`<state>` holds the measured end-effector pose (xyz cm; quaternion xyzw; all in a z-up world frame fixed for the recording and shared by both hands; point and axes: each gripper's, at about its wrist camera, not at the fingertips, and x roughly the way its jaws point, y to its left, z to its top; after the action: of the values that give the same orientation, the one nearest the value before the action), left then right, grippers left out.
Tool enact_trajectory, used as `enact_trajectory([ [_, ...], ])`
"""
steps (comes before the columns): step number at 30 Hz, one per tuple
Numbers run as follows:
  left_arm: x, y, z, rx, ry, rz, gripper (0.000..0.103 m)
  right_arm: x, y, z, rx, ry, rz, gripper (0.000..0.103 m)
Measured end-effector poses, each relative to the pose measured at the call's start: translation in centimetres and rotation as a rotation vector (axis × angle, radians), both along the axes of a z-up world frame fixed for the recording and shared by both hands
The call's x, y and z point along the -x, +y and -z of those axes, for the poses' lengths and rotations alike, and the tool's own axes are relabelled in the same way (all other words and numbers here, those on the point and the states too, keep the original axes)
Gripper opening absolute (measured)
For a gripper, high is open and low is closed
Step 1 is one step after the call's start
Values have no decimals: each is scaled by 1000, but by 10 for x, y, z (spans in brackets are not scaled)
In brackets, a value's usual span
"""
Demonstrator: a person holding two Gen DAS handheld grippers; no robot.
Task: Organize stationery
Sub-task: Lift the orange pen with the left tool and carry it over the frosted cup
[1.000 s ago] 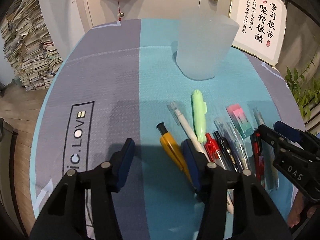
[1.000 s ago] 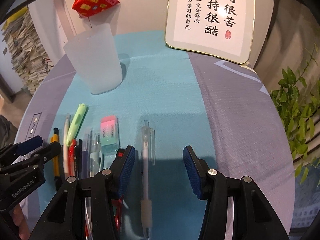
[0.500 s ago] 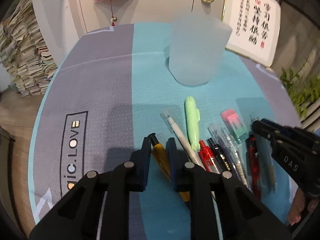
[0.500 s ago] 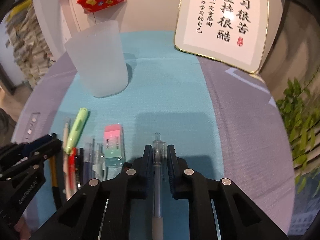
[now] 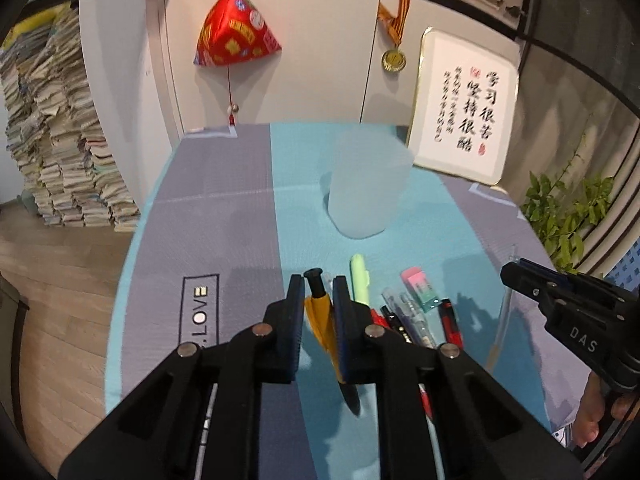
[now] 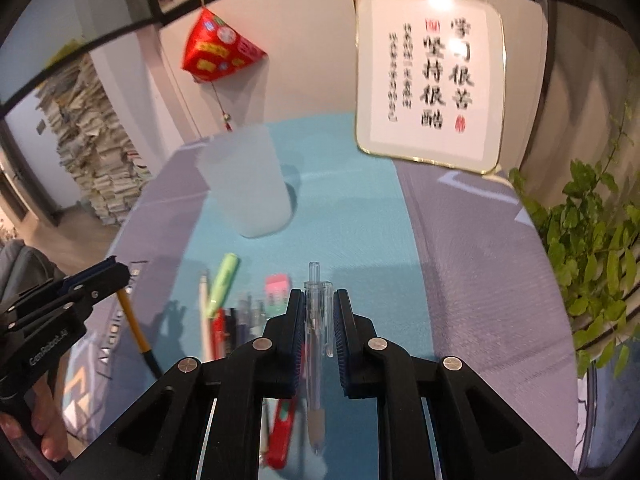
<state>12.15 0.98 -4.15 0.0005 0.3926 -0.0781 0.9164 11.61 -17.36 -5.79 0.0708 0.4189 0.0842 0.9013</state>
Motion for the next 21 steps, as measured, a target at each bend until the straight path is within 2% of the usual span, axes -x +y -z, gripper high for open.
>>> enact_trajectory([
  [9, 10, -3, -40, -19, -111, 18, 12, 28, -5, -38, -29, -120, 16, 15],
  [14, 1, -7, -66, -15, -163, 33, 12, 32, -13, -46, -40, -146, 39, 15],
  [21, -25, -16, -94, 4, -186, 51, 12, 33, -18, -60, -42, -179, 58, 15],
])
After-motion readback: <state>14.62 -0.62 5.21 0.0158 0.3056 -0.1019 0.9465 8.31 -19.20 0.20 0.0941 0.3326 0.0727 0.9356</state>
